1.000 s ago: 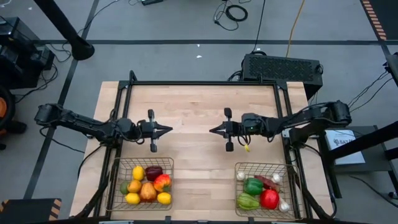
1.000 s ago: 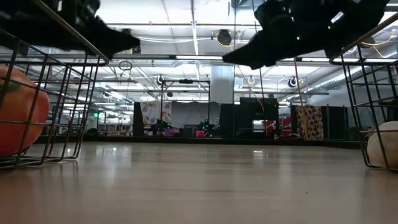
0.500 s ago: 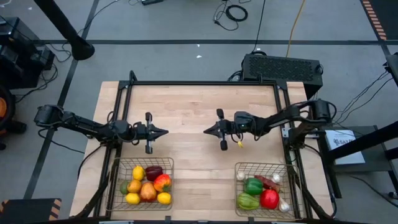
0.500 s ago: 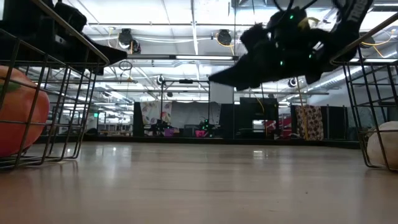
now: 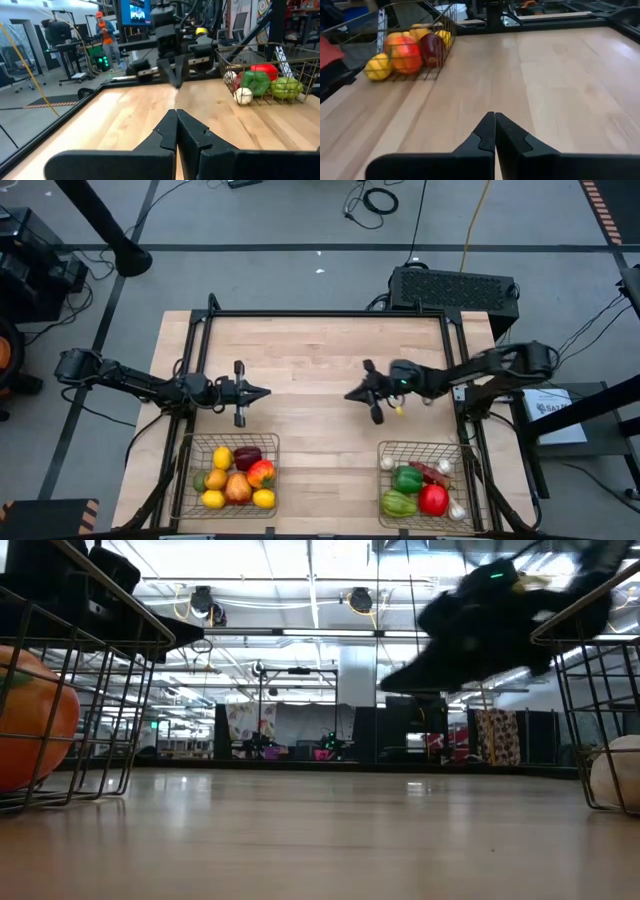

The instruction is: Sort produce into baskets

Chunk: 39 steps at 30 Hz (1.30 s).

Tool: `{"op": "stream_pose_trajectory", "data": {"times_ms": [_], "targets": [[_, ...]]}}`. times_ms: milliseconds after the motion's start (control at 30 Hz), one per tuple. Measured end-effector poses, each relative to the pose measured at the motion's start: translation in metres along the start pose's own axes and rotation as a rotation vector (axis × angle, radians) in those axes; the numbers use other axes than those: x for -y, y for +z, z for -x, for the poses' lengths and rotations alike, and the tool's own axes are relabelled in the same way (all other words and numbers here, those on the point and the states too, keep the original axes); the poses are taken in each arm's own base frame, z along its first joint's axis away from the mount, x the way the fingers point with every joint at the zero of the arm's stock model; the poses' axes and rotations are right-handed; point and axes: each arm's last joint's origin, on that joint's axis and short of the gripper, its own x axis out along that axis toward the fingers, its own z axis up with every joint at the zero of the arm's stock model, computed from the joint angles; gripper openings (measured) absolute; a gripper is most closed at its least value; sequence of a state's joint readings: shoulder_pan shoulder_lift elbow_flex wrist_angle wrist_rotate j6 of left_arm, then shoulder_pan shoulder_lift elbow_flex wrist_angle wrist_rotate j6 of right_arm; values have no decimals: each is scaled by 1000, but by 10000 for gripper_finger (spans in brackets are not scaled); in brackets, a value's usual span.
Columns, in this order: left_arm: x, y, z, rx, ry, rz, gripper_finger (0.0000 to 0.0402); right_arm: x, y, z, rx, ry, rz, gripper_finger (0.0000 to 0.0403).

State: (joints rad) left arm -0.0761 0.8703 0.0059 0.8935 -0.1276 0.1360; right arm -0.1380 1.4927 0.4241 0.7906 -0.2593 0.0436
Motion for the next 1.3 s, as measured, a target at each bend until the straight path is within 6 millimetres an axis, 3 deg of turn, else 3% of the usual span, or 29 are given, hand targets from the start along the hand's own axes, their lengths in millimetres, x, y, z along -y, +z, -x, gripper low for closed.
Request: {"op": "stream_pose_trajectory", "data": {"times_ms": [233, 400, 1100, 1300], "targets": [[0, 1, 1, 5, 5, 1, 6, -22, -18, 49, 49, -90, -33, 0], [-1, 4, 2, 27, 12, 4, 6, -26, -18, 69, 77, -106, -52, 0], [-4, 10, 6, 71, 64, 4, 6, -41, -9, 99, 109, -121, -42, 0], [-4, 11, 6, 77, 66, 5, 6, -43, -19, 104, 119, -127, -32, 0]]}}
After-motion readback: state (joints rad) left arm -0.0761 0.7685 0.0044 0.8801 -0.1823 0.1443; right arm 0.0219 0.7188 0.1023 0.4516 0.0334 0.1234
